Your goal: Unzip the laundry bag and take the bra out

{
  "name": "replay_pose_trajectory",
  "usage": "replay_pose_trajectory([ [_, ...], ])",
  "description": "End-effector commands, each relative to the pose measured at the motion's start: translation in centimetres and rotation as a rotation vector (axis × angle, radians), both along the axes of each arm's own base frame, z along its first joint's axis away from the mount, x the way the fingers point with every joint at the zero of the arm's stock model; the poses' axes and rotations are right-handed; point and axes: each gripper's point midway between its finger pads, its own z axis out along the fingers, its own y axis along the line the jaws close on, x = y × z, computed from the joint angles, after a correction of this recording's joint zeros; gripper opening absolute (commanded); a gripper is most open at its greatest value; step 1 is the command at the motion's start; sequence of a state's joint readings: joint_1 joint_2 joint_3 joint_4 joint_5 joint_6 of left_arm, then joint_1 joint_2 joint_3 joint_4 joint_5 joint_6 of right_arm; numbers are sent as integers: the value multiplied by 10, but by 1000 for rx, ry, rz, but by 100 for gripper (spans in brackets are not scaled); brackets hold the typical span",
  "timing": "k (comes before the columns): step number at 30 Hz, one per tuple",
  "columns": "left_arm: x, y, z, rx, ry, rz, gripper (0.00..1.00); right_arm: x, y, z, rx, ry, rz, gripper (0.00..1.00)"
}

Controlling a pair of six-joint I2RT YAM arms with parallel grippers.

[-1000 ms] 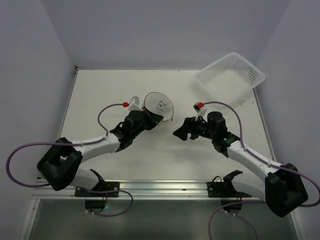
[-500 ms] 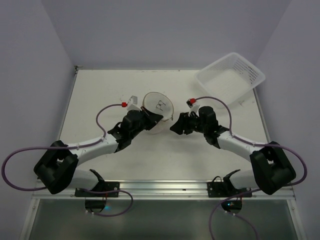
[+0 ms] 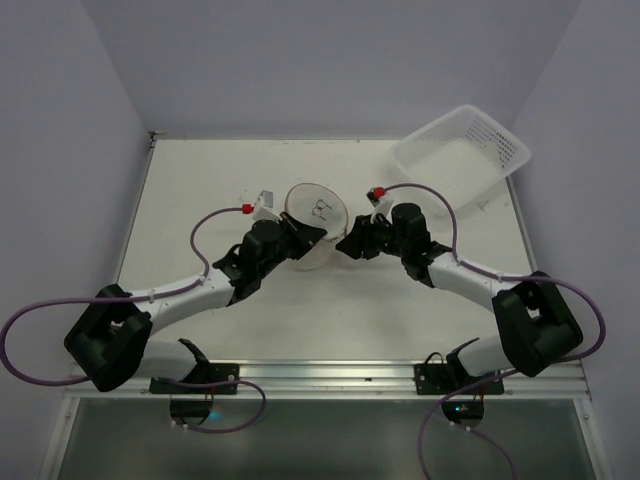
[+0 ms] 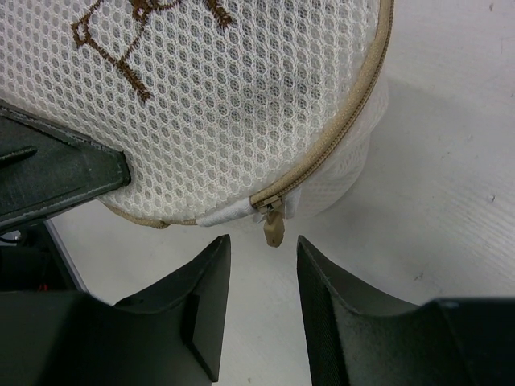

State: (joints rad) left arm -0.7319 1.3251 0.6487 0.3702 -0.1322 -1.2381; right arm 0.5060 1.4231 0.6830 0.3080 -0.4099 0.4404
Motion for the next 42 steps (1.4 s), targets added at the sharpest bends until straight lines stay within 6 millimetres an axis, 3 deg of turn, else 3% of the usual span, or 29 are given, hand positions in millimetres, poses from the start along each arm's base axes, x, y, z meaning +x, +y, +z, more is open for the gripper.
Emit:
replay_pose_trajectory([
  [1,-1,-1,26,-49,-56,-7,0,17,7,23,16,-99,-2,40],
  [8,-3,-1,24,-40,-54,-18,0,20,5,28,8,-117,-16,31],
  [15,-6,2,23,-29,-60,-18,0,18,-2,22,-12,-110,-41,1],
  [24,-11,10,14,-7,-45,-19,0,11,-10,17,-52,-108,-43,0],
  [31,-10,21,2,68,-42,-62,0,7,-30,4,-124,-92,-93,0],
  [35,-10,28,-4,111,-53,-167,0,3,-40,0,-158,-61,-117,0],
  [39,0,47,-11,202,-80,-267,0,-8,-44,-1,-189,-31,-98,0],
  [42,0,48,-17,241,-83,-413,0,-12,-48,-2,-211,-21,-97,0],
])
